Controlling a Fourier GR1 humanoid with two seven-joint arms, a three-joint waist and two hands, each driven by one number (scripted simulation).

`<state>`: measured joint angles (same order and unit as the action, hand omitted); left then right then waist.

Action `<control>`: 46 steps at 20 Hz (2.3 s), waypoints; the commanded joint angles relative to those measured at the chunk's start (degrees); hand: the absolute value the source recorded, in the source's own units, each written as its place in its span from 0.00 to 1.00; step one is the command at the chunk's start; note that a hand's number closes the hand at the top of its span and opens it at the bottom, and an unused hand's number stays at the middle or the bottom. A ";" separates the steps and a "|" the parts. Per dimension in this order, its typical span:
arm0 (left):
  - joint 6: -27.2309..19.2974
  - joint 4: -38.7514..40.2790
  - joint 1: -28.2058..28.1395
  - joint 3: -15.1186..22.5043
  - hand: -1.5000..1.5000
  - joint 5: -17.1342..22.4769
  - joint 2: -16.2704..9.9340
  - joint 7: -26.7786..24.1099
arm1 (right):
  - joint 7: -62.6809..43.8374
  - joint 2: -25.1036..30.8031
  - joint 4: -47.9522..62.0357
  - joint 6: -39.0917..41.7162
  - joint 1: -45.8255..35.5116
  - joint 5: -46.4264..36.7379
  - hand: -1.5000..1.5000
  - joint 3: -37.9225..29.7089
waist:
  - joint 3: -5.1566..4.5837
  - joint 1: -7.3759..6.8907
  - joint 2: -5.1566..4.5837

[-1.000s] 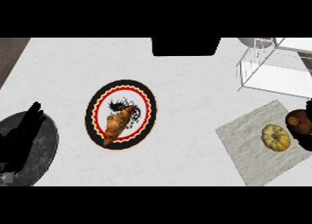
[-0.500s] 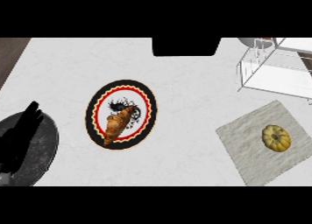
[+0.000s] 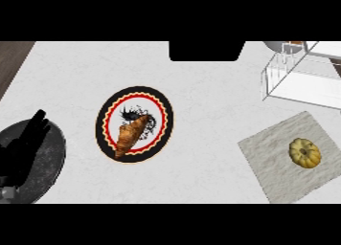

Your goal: Pick the sweet potato from the placemat and place it in the tiered shelf

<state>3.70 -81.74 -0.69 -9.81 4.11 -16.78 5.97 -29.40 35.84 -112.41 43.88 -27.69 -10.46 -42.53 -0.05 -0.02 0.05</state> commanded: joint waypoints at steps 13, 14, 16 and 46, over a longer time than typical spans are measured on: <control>1.71 -2.05 0.28 -1.42 0.50 -0.06 -0.38 1.93 | 6.53 13.00 25.51 -14.00 -13.75 -15.23 1.00 16.46 | 0.04 -0.95 -0.23; 2.73 -1.30 -1.14 -1.68 0.50 0.21 -0.24 -0.48 | 10.93 14.53 27.51 -14.58 -11.85 -16.36 1.00 15.42 | 0.05 -0.82 -0.23; 2.45 1.00 -0.38 -1.19 0.50 -0.81 0.49 -1.10 | 10.79 12.69 27.18 -17.60 -11.48 -18.27 1.00 17.71 | 0.03 -0.61 -0.21; 1.98 3.15 4.12 -1.62 0.50 -3.09 1.72 -1.17 | 36.44 13.67 85.01 -41.28 -32.77 -28.82 0.00 20.74 | 0.07 -1.27 -0.61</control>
<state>6.26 -82.56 0.46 -11.42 2.22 -15.26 6.42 5.31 50.09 -30.89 3.88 -57.77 -40.02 -20.82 0.06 -1.64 -0.50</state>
